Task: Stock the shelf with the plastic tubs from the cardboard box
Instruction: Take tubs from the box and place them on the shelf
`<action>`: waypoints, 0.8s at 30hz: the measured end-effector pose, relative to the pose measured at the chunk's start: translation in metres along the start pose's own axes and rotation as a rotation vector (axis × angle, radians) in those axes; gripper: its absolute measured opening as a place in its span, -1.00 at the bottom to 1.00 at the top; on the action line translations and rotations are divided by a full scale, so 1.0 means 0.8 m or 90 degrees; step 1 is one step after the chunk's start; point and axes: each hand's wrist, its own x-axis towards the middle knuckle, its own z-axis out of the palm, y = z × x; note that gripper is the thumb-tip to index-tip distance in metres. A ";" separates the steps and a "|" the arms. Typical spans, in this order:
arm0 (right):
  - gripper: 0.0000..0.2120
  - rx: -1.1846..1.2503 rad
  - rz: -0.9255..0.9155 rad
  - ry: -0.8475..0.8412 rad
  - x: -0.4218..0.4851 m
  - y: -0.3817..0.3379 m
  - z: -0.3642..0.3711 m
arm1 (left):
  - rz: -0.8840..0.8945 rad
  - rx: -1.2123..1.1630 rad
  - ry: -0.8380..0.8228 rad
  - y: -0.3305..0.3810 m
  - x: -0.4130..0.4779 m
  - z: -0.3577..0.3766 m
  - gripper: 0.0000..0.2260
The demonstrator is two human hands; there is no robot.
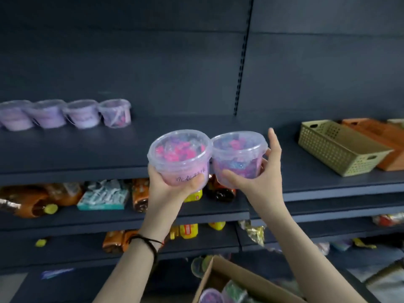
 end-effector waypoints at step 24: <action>-0.02 -0.077 0.115 0.012 0.282 0.151 0.280 | -0.082 0.247 0.109 -0.138 0.401 -0.121 -0.28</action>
